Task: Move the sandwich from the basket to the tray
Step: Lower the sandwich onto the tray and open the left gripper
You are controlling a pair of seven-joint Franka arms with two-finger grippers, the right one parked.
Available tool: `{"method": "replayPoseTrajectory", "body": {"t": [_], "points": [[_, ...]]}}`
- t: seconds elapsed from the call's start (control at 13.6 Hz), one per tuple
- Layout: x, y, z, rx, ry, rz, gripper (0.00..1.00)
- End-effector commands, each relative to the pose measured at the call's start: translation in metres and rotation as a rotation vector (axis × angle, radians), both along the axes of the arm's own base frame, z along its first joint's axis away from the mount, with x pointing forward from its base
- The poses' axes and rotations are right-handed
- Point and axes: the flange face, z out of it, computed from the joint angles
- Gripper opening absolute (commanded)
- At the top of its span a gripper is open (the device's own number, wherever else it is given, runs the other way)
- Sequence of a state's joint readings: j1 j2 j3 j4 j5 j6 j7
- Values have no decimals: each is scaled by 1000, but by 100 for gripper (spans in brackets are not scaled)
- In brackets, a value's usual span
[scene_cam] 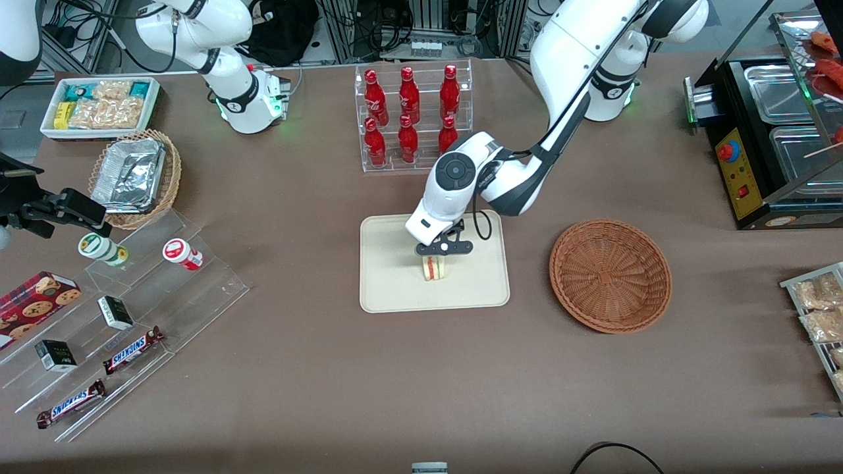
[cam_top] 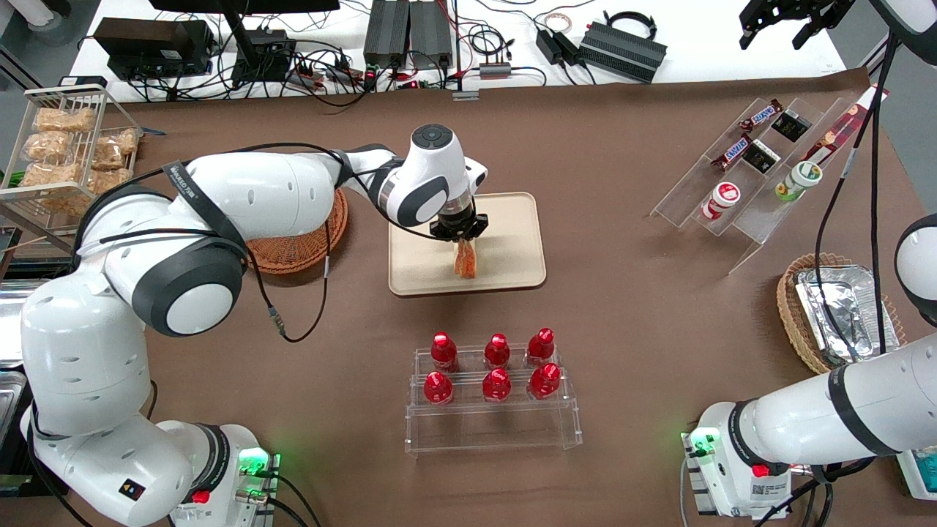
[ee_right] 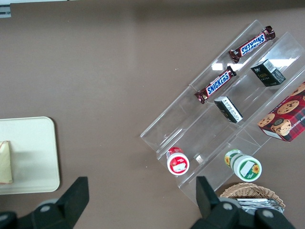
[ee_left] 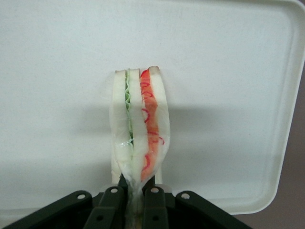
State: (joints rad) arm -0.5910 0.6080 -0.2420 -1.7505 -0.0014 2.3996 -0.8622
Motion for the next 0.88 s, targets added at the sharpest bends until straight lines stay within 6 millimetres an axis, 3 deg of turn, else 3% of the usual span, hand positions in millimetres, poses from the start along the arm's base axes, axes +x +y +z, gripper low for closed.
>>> {"method": "replayPoseTrajectory", "body": {"t": [0.0,0.07,0.15,0.44,0.59,0.81], "points": [[3,-4,4,-4,-11,15,22],[4,-3,5,-4,-12,14,56],[4,-3,8,-5,-16,9,99],[13,11,67,5,-38,35,100],[32,45,108,50,-53,69,100],[45,98,174,106,-36,117,100]]}}
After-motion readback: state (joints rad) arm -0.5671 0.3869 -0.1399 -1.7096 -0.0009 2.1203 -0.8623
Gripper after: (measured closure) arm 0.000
